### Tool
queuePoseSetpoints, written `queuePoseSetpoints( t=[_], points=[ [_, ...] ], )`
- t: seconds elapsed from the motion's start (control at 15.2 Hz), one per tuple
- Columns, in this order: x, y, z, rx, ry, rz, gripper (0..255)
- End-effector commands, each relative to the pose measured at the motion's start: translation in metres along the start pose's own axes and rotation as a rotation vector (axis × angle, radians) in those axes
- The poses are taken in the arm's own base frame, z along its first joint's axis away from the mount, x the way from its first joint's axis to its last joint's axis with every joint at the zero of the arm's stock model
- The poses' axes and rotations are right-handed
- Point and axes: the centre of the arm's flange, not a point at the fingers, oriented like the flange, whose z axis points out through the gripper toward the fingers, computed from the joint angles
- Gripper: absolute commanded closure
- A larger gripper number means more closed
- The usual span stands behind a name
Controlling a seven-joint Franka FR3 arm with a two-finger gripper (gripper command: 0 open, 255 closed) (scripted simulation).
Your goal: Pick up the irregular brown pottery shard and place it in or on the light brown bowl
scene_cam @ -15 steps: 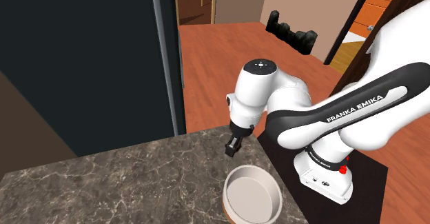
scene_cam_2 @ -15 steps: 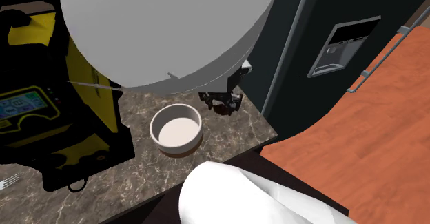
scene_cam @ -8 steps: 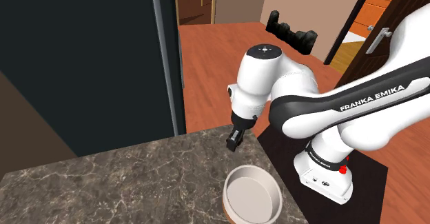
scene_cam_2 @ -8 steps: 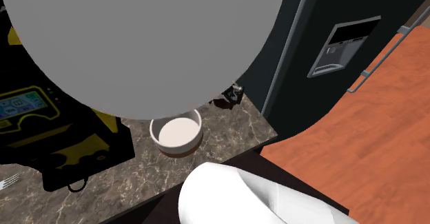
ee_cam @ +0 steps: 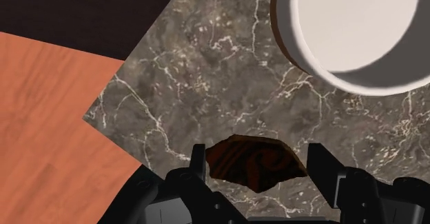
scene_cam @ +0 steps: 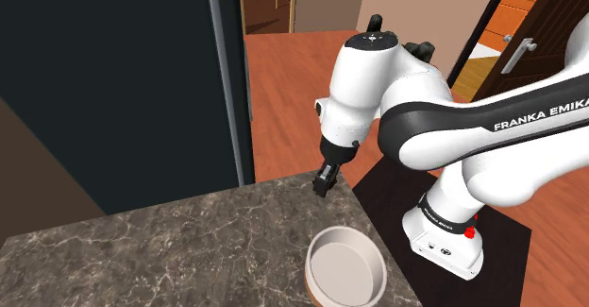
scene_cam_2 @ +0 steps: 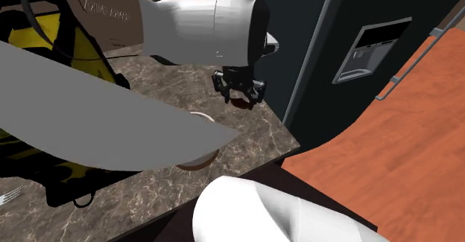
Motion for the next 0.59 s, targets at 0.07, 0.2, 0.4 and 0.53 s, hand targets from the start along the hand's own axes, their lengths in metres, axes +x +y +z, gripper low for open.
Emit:
queuePoseSetpoints(
  t=[0.07,0.2,0.4,0.53],
  points=[
    [-0.008,-0.01,-0.007,0.0,-0.001,0.0,255],
    [-0.026,-0.029,-0.01,0.0,-0.001,0.0,255],
    [-0.054,-0.056,-0.014,0.0,-0.001,0.0,255],
    [-0.073,-0.075,-0.017,0.0,-0.001,0.0,255]
  ],
)
